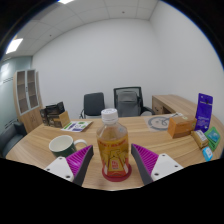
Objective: Pour water
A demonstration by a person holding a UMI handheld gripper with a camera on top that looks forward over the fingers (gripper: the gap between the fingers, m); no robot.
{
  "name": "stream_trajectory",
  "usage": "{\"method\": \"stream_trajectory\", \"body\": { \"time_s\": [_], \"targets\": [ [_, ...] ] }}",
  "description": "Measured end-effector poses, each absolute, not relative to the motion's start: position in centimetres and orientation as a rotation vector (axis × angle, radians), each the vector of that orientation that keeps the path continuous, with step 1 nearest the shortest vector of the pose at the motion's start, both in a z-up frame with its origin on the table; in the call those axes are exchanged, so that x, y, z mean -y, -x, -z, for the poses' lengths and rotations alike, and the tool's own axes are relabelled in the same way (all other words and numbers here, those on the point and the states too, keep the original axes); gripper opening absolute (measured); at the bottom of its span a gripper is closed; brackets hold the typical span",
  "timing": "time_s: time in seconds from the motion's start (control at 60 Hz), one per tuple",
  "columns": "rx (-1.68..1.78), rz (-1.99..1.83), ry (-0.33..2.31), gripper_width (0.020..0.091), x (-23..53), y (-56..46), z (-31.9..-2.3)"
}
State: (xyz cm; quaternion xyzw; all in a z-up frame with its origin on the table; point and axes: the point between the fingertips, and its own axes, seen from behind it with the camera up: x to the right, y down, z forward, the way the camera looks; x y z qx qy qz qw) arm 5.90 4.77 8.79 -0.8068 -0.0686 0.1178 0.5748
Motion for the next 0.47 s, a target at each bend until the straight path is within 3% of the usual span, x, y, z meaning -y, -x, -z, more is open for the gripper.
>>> {"method": "stream_trajectory", "body": {
  "time_s": [0.15,0.467],
  "targets": [
    [0.166,-0.21,1.899,0.084,1.6,-5.2,-11.9],
    [0.193,-0.091,1.909,0.084,19.0,-1.1,-22.6]
  ]
}}
